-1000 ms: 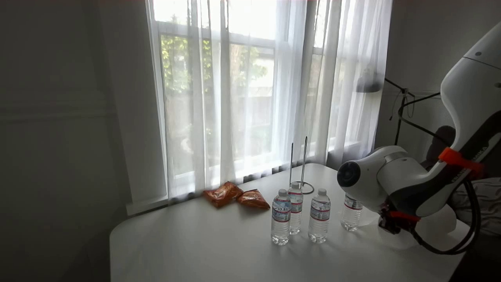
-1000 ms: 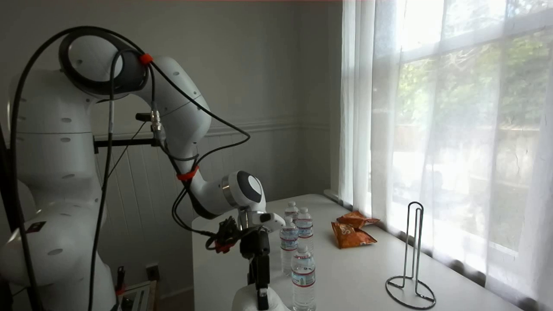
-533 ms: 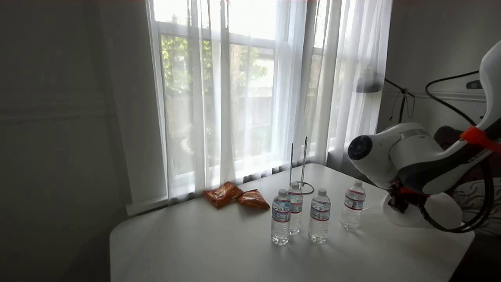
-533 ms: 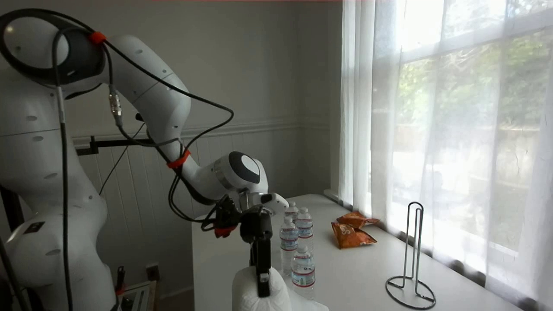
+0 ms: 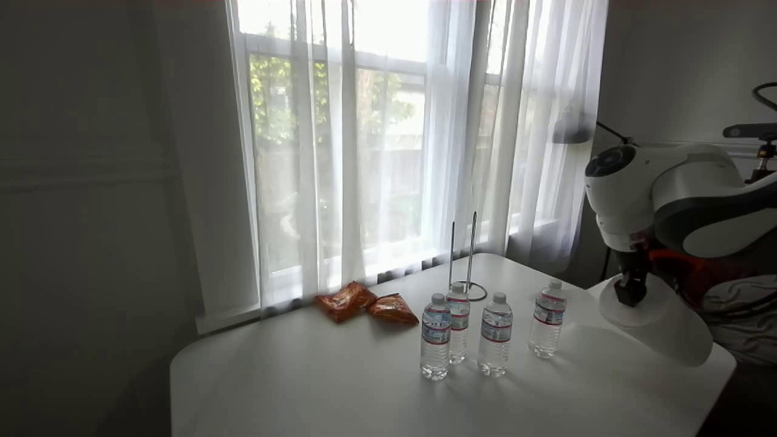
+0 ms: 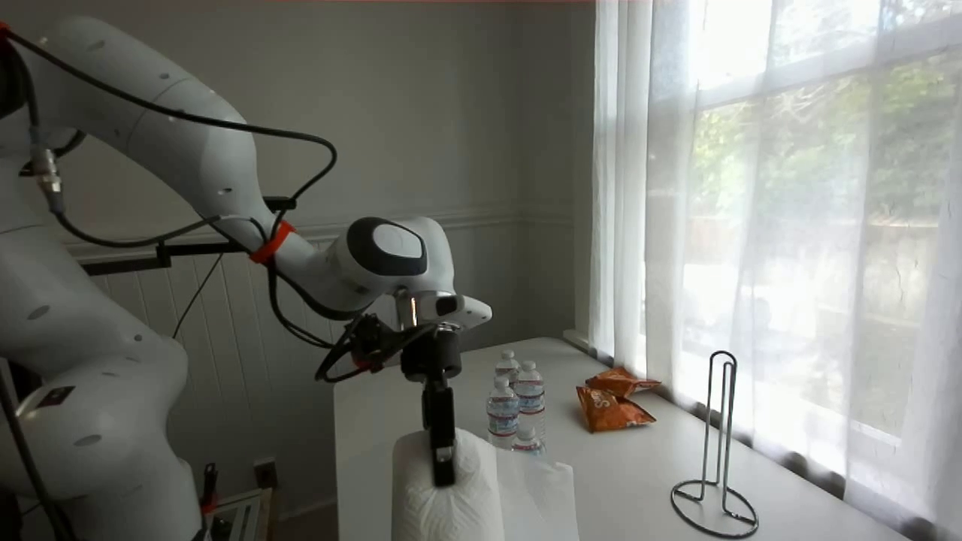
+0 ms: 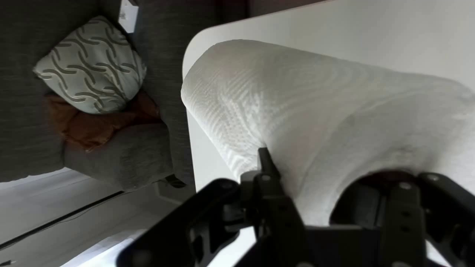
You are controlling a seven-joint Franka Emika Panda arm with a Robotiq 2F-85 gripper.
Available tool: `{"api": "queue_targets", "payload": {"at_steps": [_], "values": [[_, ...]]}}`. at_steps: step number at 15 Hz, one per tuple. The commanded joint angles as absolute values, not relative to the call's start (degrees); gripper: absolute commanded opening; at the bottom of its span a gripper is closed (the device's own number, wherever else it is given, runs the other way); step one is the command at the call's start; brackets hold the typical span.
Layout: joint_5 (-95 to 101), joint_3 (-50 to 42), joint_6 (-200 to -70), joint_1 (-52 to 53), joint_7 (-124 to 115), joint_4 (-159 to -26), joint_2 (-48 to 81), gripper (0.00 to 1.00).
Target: Set the paper towel roll upright
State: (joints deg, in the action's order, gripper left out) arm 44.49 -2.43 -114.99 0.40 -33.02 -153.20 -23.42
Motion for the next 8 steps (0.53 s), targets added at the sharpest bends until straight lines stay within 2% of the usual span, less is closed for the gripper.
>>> {"api": "queue_targets", "payload": {"at_steps": [1,6,8], "values": [[36.0,-4.0,-119.1,-0.8,-26.0,-157.5,-33.8,0.06],[23.5,-5.4,-124.0,-3.0,-20.2,-160.3,-39.7,0.06],[21.8,-10.5,-123.9,0.9,-19.9,-157.3,-38.5,0.06]]}}
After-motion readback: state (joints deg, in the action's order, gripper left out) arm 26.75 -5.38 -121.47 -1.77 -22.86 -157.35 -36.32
